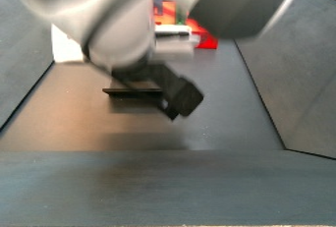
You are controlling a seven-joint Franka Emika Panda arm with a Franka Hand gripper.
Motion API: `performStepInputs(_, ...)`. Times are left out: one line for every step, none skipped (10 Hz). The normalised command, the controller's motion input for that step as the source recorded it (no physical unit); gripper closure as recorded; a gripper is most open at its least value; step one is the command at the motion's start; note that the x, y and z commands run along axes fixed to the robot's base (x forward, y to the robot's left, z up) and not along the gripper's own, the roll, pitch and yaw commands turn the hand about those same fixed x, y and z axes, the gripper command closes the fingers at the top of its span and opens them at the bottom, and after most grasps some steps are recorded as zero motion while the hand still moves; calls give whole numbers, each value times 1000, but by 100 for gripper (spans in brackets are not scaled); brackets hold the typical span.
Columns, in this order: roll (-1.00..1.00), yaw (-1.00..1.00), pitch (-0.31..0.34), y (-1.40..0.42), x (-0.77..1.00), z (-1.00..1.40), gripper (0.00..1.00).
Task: Pick up the star object. Move up. Place the star object on the fixture. Regrasp the star object. Move to above the board. Insert the star object.
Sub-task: Place the star object on the fixture, then regrasp the star object.
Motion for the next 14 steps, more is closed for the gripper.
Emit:
performStepInputs(-258,-115,69,120,193,-1000,100)
performStepInputs(-177,-116,56,102,165,-839,100)
performStepInputs(-167,-120,39,85,135,-657,100)
performStepInputs(-164,-121,24,73,110,-491,100)
performStepInputs(-122,-112,12,62,85,-488,100)
performStepInputs(0,0,0,0,0,0,0)
performStepInputs(-1,74,2,0,0,1000,0)
performStepInputs(8,77,5,4,-7,1000,0)
performStepInputs(17,74,17,4,-22,1000,0)
performStepInputs(40,60,53,-5,-31,1000,0)
performStepInputs(43,52,73,-5,-34,1000,0)
performStepInputs(41,28,103,1,-32,898,0)
performStepInputs(43,5,118,3,-26,662,0)
performStepInputs(44,-14,120,0,-26,480,0)
